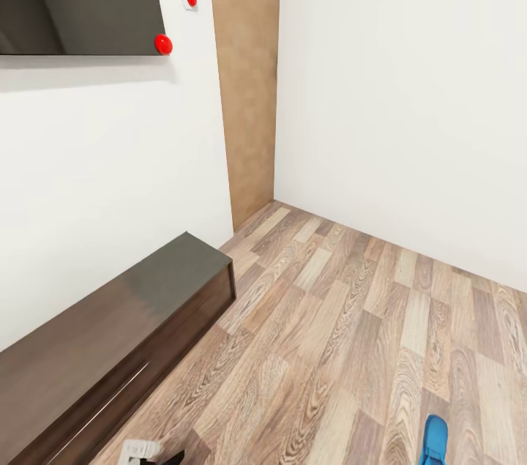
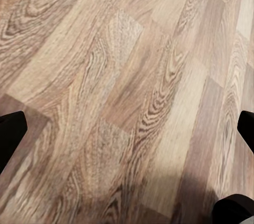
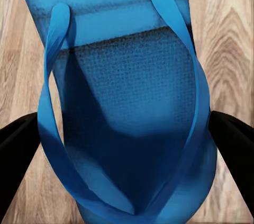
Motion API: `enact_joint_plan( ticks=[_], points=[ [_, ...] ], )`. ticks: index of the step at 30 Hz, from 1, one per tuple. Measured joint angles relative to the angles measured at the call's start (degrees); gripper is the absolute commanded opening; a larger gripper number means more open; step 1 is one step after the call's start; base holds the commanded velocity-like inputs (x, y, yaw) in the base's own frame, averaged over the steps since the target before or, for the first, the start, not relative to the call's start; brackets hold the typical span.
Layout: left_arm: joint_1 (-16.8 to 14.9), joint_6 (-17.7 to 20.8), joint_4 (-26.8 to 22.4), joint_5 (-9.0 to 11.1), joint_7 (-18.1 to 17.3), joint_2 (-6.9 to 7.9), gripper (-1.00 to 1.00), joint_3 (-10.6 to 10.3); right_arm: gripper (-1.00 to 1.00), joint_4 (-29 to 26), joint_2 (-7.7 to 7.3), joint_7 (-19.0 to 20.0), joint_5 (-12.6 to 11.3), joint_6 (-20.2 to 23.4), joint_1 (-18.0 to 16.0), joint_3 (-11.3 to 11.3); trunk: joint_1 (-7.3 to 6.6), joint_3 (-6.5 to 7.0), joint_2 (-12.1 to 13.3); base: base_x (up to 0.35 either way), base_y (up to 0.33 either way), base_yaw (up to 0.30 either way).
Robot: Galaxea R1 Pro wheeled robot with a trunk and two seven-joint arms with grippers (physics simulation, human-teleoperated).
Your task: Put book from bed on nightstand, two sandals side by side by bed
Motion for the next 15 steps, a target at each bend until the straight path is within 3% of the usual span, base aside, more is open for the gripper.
enact_joint_plan(
  ticks=[8,15],
  points=[
    [0.0,0.0,0.0,0.0,0.0,-0.48,1.0,0.0,-1.0,0.1,0.0,-0.5,1.3,0.0,0.0,0.1,0.0,0.0,0.0,0.0,0.0,0.025],
    [0.1,0.0,0.0,0.0,0.0,-0.93,1.0,0.1,-1.0,0.1,0.01,-0.5,3.6,0.0,0.0,-0.1,0.0,-0.18,0.0,0.0,0.0,0.209]
  ],
)
